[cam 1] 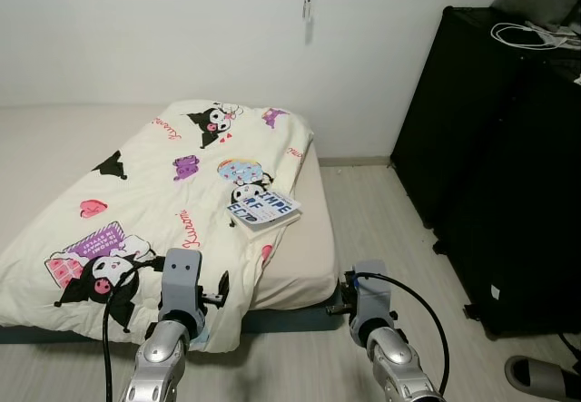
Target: Clean up the room
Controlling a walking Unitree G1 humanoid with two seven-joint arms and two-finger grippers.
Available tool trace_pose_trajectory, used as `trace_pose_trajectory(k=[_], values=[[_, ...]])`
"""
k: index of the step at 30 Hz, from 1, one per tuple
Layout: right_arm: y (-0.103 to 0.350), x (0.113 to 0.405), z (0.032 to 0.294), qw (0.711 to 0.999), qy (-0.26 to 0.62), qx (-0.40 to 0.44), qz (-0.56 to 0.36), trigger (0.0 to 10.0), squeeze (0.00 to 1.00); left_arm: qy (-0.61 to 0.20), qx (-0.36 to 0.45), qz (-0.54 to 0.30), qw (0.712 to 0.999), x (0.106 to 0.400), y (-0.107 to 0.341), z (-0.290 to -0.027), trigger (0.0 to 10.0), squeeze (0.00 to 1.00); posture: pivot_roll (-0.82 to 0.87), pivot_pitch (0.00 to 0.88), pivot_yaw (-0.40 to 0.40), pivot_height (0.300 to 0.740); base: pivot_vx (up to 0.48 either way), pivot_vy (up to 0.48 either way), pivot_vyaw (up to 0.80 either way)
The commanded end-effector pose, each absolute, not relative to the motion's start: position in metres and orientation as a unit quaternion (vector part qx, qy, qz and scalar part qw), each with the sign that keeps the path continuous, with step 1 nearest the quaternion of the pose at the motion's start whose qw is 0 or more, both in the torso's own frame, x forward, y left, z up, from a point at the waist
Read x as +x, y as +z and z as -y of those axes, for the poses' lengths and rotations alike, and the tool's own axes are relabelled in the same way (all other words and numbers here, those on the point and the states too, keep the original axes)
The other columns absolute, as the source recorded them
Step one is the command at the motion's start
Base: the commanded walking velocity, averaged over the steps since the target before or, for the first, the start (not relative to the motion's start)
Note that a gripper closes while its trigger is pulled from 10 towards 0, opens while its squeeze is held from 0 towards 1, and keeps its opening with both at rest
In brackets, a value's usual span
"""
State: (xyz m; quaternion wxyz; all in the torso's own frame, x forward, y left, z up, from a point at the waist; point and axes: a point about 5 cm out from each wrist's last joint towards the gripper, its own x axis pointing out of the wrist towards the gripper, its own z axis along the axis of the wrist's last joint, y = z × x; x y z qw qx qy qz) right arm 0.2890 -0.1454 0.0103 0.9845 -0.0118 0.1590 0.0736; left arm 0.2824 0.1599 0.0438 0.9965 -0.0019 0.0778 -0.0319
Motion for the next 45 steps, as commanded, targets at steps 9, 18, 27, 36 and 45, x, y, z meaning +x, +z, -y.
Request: trace_pose_trajectory(k=[9, 18, 27, 36, 45], values=[[0.0060, 0.2860, 0.1463, 0.982, 0.074, -0.012, -0.172, 10.0, 0.00, -0.034, -0.006, -0.082, 0.996, 0.2818, 0.0422, -0.1583, 10.0, 0.00, 0.00, 0.104, -0.018, 0.740, 0.323, 0.000, 0.00], [0.0065, 0.2866, 0.1423, 0.980, 0.094, -0.032, -0.173, 10.0, 0.00, -0.033, -0.007, -0.083, 0.996, 0.2814, 0.0417, -0.1585, 10.0, 0.00, 0.00, 0.099, -0.020, 0.740, 0.331, 0.000, 0.00], [0.0057, 0.2851, 0.1386, 0.979, 0.103, -0.024, -0.171, 10.0, 0.00, -0.031, -0.007, -0.083, 0.996, 0.2804, 0.0411, -0.1599, 10.0, 0.00, 0.01, 0.092, -0.021, 0.740, 0.328, 0.000, 0.34], [0.0041, 0.2838, 0.1375, 0.978, 0.107, -0.024, -0.176, 10.0, 0.00, -0.029, -0.006, -0.083, 0.996, 0.2803, 0.0417, -0.1618, 10.0, 0.00, 0.01, 0.102, -0.022, 0.740, 0.318, 0.000, 0.00], [0.0037, 0.2831, 0.1384, 0.978, 0.106, -0.024, -0.177, 10.0, 0.00, -0.028, -0.006, -0.084, 0.996, 0.2793, 0.0415, -0.1627, 10.0, 0.00, 0.00, 0.108, -0.019, 0.740, 0.308, 0.000, 0.00]])
